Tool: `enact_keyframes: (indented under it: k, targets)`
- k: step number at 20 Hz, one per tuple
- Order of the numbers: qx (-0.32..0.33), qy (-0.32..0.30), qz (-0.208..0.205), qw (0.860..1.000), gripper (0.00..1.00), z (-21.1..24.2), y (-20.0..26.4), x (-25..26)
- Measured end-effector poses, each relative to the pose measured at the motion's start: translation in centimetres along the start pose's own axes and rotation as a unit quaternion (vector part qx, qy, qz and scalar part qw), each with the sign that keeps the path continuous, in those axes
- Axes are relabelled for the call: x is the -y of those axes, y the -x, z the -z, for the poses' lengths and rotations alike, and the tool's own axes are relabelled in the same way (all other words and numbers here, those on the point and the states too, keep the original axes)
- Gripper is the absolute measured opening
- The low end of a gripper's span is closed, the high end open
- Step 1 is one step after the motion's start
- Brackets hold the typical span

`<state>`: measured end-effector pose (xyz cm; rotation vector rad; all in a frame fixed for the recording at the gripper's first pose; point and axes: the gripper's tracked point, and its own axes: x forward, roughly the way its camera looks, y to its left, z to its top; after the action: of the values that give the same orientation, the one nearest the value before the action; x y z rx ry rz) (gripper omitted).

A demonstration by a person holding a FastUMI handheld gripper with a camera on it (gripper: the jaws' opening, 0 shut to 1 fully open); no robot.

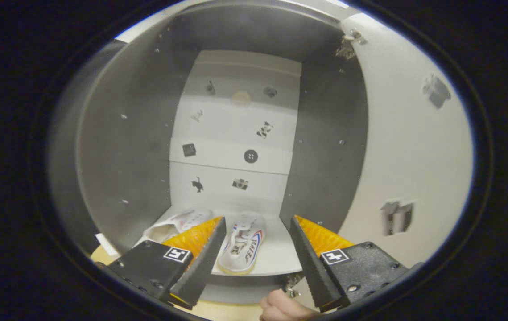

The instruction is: Open the shoe cabinet door, grab the shoes and put them into the shoe cabinet, then close the shoe cabinet door.

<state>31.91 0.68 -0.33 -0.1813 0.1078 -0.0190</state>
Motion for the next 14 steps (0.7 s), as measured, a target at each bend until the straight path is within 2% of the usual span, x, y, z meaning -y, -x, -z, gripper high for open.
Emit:
enact_keyframes:
  k: [3, 10, 14]
  targets:
    - [0.01, -0.008, -0.018, 1.0, 1.0, -2.7, 6.8, 0.5]
    - [0.037, -0.011, -0.051, 0.998, 1.0, -8.3, 23.7, 4.6]
    - [0.051, -0.037, -0.103, 0.993, 1.0, -10.7, 32.1, 7.4]
